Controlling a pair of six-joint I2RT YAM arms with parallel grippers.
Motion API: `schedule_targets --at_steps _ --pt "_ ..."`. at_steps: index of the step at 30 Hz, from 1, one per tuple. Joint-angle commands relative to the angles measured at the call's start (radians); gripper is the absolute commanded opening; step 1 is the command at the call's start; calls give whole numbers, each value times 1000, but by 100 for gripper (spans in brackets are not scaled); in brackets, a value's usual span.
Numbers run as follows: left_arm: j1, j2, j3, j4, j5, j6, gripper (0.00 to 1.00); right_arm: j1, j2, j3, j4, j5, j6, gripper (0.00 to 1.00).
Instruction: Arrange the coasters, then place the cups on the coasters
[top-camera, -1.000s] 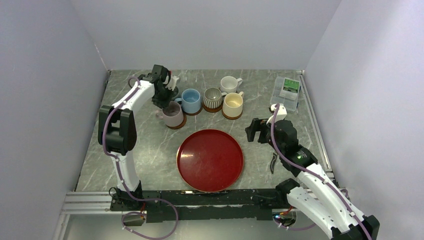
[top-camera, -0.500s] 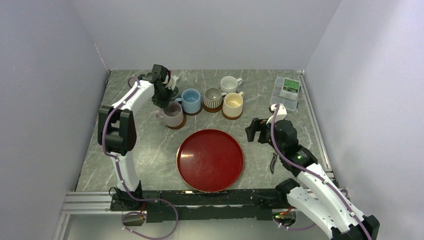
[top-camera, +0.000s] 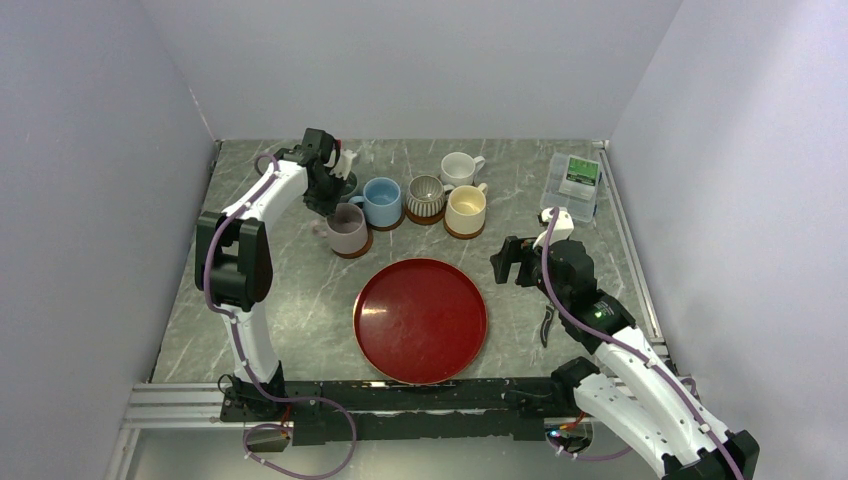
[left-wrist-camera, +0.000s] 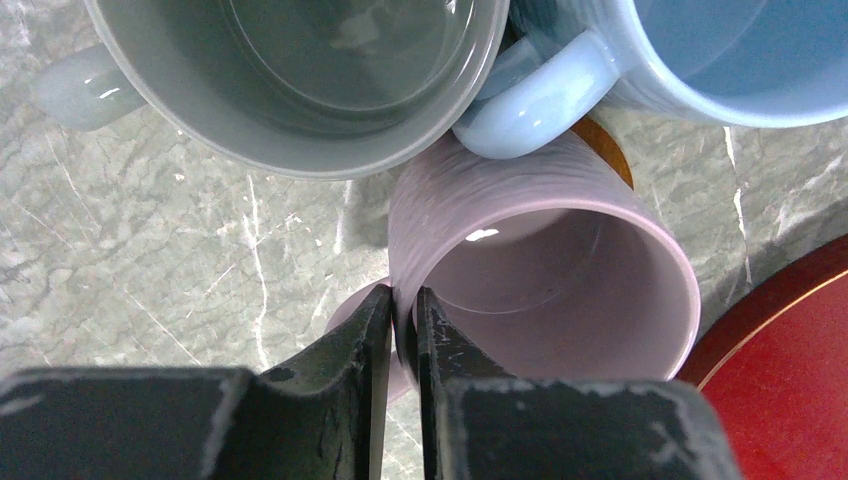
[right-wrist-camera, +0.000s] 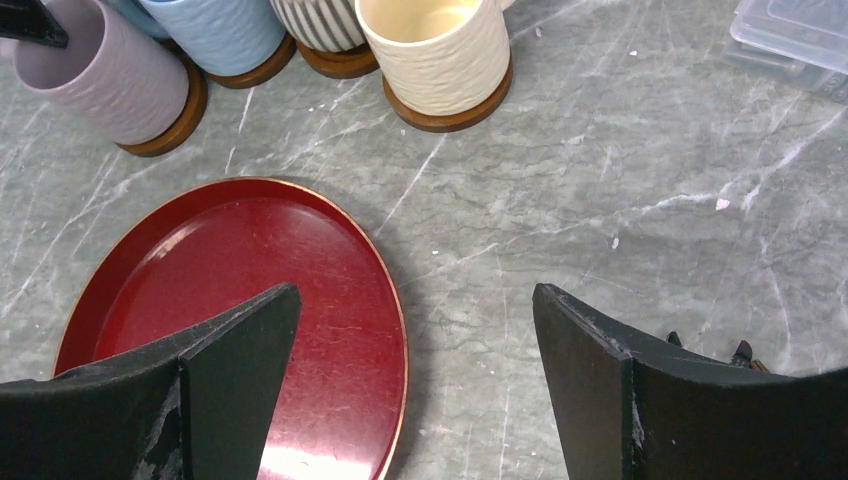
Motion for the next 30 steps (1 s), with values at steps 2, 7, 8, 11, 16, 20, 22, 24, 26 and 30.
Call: schedule_targets --at_steps 2,7,8,11,16,20,22,24,26,30 --pt "-1 -37 0 9 18 -11 16 -3 -10 2 34 -5 -3 91" --pt "-2 -33 1 7 23 -12 15 -4 -7 2 35 -7 -3 91" --pt "-2 -33 2 6 26 -12 15 -4 -7 2 35 -7 -3 91" --pt "-2 -32 4 6 26 -12 13 -5 -8 0 35 -7 -3 91" --pt "-2 -33 8 2 24 -21 10 -5 -7 2 35 -6 -3 91" --pt "-2 -37 10 2 24 -28 6 -5 -8 0 35 -5 -4 91" --pt "-2 -36 13 -2 18 -35 4 -5 -8 -1 36 -4 -3 91" --pt "-2 -39 19 -8 20 -44 3 -4 -8 -2 38 -4 -4 91" --pt "-2 -46 19 -9 28 -55 3 -4 -7 -1 36 -3 -4 91" --pt "-3 -68 8 1 45 -67 3 -5 -4 0 37 -4 -3 91"
